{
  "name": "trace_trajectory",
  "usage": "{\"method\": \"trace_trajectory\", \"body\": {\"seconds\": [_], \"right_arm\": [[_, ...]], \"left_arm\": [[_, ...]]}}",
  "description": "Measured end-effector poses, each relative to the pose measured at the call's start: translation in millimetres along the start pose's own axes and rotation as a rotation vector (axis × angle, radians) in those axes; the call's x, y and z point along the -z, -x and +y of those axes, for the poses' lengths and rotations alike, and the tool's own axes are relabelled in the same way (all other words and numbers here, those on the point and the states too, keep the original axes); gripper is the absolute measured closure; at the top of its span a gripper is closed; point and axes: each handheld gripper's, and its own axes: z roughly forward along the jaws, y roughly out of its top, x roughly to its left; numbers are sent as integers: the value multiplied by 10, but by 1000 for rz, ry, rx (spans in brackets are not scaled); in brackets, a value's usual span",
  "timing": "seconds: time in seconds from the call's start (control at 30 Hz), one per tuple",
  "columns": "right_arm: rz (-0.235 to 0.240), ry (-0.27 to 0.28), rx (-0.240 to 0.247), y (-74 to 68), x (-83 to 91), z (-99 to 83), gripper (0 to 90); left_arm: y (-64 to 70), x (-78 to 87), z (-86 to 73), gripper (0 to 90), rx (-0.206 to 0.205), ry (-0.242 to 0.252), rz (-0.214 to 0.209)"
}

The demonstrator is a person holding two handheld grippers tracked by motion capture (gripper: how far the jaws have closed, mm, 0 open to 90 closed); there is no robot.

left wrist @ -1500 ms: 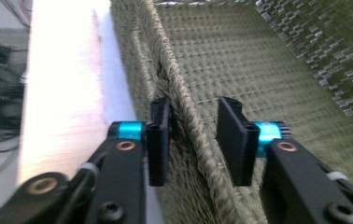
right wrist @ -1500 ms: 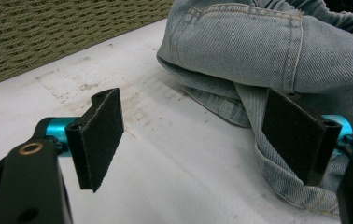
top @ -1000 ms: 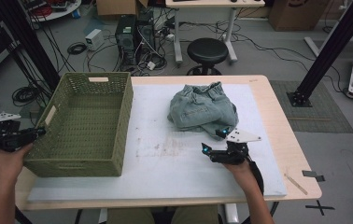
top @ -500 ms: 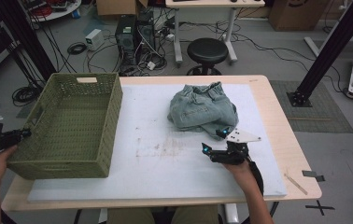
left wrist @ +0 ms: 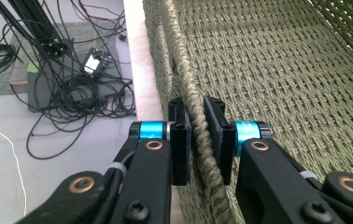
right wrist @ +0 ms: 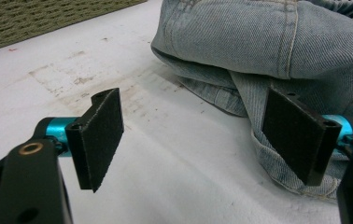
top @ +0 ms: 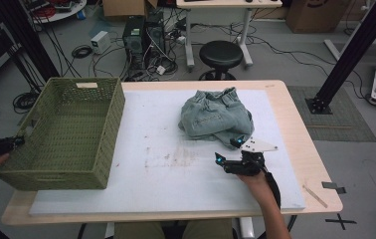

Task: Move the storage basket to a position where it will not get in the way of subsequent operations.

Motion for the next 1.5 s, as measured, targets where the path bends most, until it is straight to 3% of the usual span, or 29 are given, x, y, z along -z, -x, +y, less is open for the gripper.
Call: {"method": "trace_trajectory", "body": {"seconds": [0.5,0.57,0.63,0.67,0.7,0.73,0.77,0.83,0.87,0.93,1.07,1.1,1.13,1.17,1.23,1.4,1.47,1.5], "right_arm": [[4,-6,-1,-12,-14,-9,214],[3,-6,0,-13,-14,-9,214],[6,-4,2,-13,-10,-6,214],[5,-4,2,-12,-8,-5,214],[3,-3,3,-10,-4,-1,214],[3,-2,3,-7,1,1,214],[0,-2,2,-2,7,2,214],[-1,2,1,15,17,2,214],[-3,2,-4,21,23,2,214],[-8,4,-7,34,32,3,214],[-14,7,-3,54,51,9,214],[-17,6,-7,59,57,8,214],[-20,8,-7,70,65,6,214],[-24,8,-10,80,74,4,214],[-29,9,-12,103,92,-2,214],[-35,9,-14,139,145,-22,214],[-39,8,-18,153,163,-30,214],[-39,8,-18,153,163,-30,214]], "left_arm": [[-37,-14,-4,810,0,3,3],[-52,-3,-13,789,23,15,1],[-77,37,-18,669,71,45,18],[-92,89,-20,626,99,83,26],[-92,89,-20,616,99,83,26],[-89,194,-9,602,135,172,21],[-75,251,9,573,138,206,30],[-26,346,56,515,141,270,8],[-26,346,56,500,141,270,8],[100,432,137,449,125,341,-34],[305,418,246,345,92,387,-117],[305,418,246,330,92,387,-117],[426,378,292,312,75,406,-148],[426,378,292,286,75,406,-148],[594,322,357,271,52,422,-177],[853,277,481,238,46,438,-239],[978,268,534,238,16,437,-262],[978,268,534,238,16,437,-262]]}}
